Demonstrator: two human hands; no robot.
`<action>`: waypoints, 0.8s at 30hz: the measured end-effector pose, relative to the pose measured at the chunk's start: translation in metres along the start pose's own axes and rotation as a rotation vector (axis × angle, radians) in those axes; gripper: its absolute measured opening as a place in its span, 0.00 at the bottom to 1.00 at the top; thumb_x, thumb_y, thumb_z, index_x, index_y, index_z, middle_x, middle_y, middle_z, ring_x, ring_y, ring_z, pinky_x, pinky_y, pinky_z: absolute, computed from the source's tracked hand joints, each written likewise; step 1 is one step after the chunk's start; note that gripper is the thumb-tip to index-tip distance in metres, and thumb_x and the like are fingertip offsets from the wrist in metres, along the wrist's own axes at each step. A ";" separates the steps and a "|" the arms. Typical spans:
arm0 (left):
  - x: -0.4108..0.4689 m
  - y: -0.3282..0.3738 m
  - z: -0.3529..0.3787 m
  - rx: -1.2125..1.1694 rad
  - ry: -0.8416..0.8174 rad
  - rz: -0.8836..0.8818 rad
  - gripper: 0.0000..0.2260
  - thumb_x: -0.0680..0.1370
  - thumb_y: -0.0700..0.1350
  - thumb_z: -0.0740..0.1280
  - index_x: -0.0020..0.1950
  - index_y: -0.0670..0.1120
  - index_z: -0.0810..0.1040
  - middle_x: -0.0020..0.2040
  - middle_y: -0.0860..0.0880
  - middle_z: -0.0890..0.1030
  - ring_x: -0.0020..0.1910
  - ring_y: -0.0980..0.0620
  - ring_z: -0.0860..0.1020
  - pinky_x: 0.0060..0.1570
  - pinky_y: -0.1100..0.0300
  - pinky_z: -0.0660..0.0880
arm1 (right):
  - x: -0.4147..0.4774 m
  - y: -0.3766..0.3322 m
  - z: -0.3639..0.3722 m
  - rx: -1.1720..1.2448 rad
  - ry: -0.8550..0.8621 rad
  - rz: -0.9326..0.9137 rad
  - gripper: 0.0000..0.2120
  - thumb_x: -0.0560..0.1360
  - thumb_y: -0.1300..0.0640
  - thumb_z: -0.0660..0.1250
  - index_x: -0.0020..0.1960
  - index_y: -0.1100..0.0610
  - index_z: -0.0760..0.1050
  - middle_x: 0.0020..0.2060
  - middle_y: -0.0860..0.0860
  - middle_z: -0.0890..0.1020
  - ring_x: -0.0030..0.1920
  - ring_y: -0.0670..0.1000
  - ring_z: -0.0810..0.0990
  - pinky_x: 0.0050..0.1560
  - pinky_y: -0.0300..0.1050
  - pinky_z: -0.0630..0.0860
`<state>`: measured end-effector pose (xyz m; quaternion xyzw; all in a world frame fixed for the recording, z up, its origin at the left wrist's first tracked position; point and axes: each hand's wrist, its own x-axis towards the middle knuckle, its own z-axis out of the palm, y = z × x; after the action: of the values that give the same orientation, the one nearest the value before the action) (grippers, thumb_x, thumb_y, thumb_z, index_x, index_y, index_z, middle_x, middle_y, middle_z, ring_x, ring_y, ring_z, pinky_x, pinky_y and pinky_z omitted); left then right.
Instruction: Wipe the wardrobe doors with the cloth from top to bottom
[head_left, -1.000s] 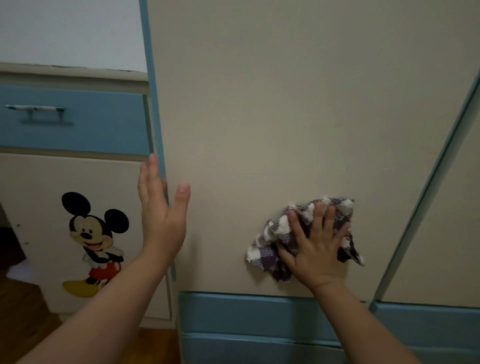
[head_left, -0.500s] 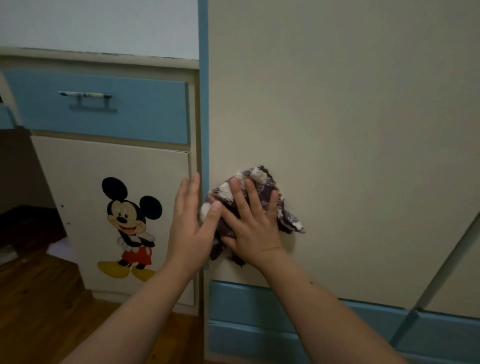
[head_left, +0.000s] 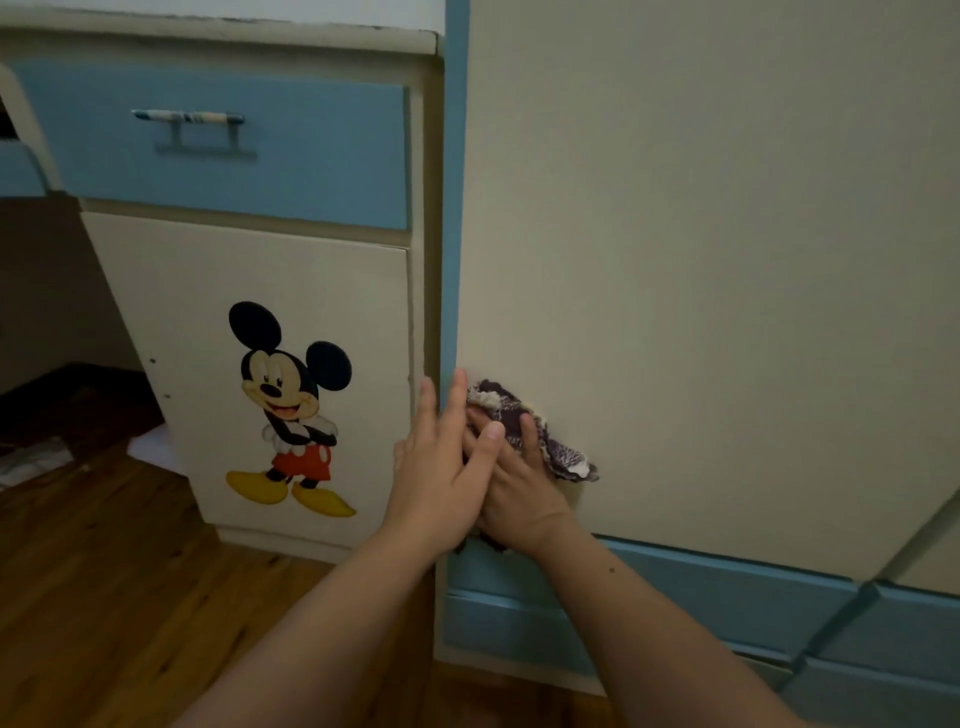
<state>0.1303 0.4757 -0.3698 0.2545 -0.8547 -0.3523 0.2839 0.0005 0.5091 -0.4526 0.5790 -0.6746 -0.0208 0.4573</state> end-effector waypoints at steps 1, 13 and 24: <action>-0.001 0.000 0.001 0.022 -0.001 -0.005 0.27 0.70 0.65 0.44 0.67 0.65 0.38 0.77 0.50 0.41 0.75 0.49 0.47 0.72 0.45 0.48 | -0.003 0.000 0.002 -0.004 -0.015 -0.016 0.30 0.72 0.45 0.52 0.73 0.52 0.59 0.73 0.51 0.58 0.75 0.56 0.38 0.69 0.63 0.30; -0.012 0.010 0.028 0.273 0.187 0.006 0.30 0.74 0.69 0.41 0.66 0.63 0.25 0.71 0.48 0.26 0.74 0.48 0.36 0.70 0.46 0.37 | -0.060 0.033 0.008 -0.088 0.025 -0.129 0.27 0.70 0.51 0.55 0.70 0.51 0.62 0.70 0.48 0.68 0.75 0.56 0.41 0.72 0.62 0.36; 0.005 0.046 0.073 0.580 0.341 0.399 0.37 0.71 0.61 0.54 0.76 0.52 0.45 0.76 0.42 0.41 0.74 0.40 0.45 0.62 0.33 0.44 | -0.171 0.130 -0.002 -0.194 -0.002 -0.022 0.32 0.68 0.42 0.61 0.71 0.45 0.61 0.77 0.49 0.45 0.76 0.53 0.45 0.71 0.63 0.41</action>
<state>0.0676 0.5346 -0.3774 0.2080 -0.8920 0.0137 0.4012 -0.1125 0.6893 -0.4806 0.5395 -0.6634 -0.0916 0.5104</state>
